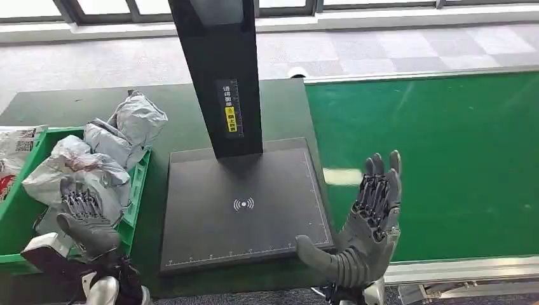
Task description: Moved the parcel from conveyor to table for the left to box.
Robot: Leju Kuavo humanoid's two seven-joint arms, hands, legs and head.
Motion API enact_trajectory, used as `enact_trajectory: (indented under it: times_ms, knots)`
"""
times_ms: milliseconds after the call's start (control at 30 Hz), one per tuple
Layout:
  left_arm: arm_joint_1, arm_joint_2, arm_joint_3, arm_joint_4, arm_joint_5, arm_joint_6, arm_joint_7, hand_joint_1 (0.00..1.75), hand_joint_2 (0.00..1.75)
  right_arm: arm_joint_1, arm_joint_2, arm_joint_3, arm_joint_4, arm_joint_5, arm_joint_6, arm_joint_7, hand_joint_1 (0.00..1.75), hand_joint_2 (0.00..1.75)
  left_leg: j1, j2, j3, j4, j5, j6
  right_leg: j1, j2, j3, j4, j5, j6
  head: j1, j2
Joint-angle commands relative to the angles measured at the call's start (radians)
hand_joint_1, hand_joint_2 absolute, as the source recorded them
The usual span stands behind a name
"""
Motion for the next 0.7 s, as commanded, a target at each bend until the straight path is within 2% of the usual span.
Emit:
enact_trajectory:
  times_ms: [33, 133, 467, 700]
  knots:
    - [0.045, -0.024, -0.079, -0.185, 0.061, -0.241, 0.005, 0.00, 0.00, 0.014, -0.022, -0.065, -0.002, -0.036, 0.002, 0.000, 0.00, 1.75, 0.001, -0.001, -0.002, 0.000, 0.000, 0.000, 0.001, -0.002, -0.001, -0.001, 0.001, 0.000, 0.000, 0.000]
    - [0.050, -0.039, -0.056, -0.175, 0.085, -0.323, 0.005, 0.00, 0.00, 0.035, -0.025, -0.067, -0.008, -0.022, 0.002, 0.000, 0.00, 1.75, 0.001, -0.001, -0.001, -0.001, 0.000, 0.001, 0.001, -0.001, 0.000, -0.002, 0.001, 0.000, 0.000, 0.000]
    - [0.048, -0.038, -0.051, -0.171, 0.088, -0.341, 0.005, 0.00, 0.00, 0.036, -0.025, -0.067, -0.011, -0.021, 0.002, 0.000, 0.00, 1.75, 0.000, 0.000, 0.000, 0.000, 0.000, 0.001, 0.001, 0.000, 0.000, -0.001, 0.000, 0.000, 0.000, 0.000]
    - [0.048, -0.040, -0.086, -0.212, 0.062, -0.376, 0.005, 0.00, 0.00, 0.074, -0.011, -0.075, -0.106, -0.010, 0.002, 0.000, 0.00, 1.75, 0.000, -0.002, -0.002, 0.000, -0.001, 0.001, 0.000, -0.002, -0.001, -0.001, 0.000, 0.000, 0.000, 0.000]
